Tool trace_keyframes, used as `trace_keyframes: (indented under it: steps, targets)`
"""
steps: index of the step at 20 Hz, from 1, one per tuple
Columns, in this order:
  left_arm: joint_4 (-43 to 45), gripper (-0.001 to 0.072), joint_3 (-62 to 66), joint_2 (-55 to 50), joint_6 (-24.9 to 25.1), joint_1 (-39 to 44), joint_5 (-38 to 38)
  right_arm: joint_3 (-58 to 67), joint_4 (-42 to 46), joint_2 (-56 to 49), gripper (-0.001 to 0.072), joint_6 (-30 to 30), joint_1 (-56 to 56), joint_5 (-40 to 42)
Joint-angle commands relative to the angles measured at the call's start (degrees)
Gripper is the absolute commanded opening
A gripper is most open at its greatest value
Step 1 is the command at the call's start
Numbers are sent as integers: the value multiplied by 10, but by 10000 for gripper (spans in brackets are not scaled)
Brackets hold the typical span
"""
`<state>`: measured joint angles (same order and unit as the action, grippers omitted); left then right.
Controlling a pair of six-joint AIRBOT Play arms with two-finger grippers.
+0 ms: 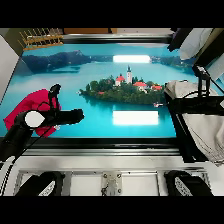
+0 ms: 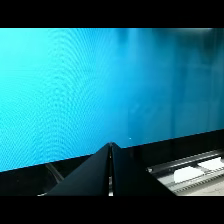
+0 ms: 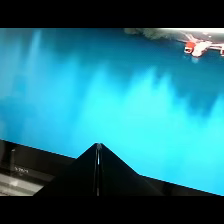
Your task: Fold the clothes and pants, and hang the long-sleeved shirts on hangers.
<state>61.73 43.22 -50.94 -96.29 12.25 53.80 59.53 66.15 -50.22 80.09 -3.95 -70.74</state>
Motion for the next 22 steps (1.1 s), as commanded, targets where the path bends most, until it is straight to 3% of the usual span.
trace_keyframes:
  steps: [1,15,16,17,20,22]
  targets:
    - [0,6,0,0,0,0,0,0,0,0,19,0,0,0]
    - [12,20,1,0,14,-4,-28,0,0,0,19,0,0,0]
    - [43,371,9,1,43,-16,-28,0,0,0,19,0,0,0]
    - [85,718,26,0,42,-35,-24,0,0,0,19,0,0,0]
    - [236,711,90,-1,43,-140,-2,0,0,0,19,0,0,0]
    - [290,711,110,-7,44,-227,-3,0,0,0,19,0,0,0]
